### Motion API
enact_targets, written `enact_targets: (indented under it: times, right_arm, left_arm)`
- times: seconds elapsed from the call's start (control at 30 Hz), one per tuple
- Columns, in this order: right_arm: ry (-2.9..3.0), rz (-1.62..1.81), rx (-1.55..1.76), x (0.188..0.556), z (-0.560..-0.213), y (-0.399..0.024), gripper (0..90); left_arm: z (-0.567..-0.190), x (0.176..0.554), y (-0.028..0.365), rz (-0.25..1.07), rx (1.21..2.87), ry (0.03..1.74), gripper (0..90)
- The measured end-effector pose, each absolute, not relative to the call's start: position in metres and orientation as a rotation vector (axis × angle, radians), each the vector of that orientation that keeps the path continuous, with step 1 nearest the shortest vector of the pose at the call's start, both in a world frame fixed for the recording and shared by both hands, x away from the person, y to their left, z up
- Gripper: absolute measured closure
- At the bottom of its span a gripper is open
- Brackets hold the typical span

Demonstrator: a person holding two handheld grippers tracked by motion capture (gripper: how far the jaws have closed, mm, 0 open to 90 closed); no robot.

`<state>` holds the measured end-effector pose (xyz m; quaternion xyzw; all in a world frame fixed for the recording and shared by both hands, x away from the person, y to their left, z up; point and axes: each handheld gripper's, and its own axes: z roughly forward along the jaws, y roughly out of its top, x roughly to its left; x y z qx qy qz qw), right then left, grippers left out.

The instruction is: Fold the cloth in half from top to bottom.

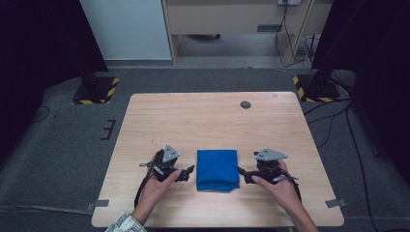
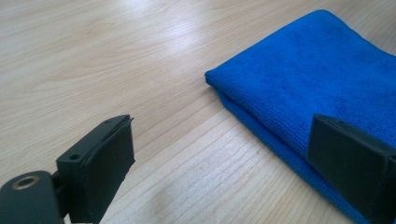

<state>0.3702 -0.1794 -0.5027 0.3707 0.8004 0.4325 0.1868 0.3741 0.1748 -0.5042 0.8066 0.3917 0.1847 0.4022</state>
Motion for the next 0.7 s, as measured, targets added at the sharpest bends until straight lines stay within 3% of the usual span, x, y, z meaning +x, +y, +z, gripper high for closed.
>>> enact_targets:
  times: [0.7]
  right_arm:
    - [2.159, 1.146, 1.248, 0.385, -0.51, -0.24, 9.6]
  left_arm:
    - [-0.509, 0.391, 0.235, 0.493, 2.007, 1.144, 6.4]
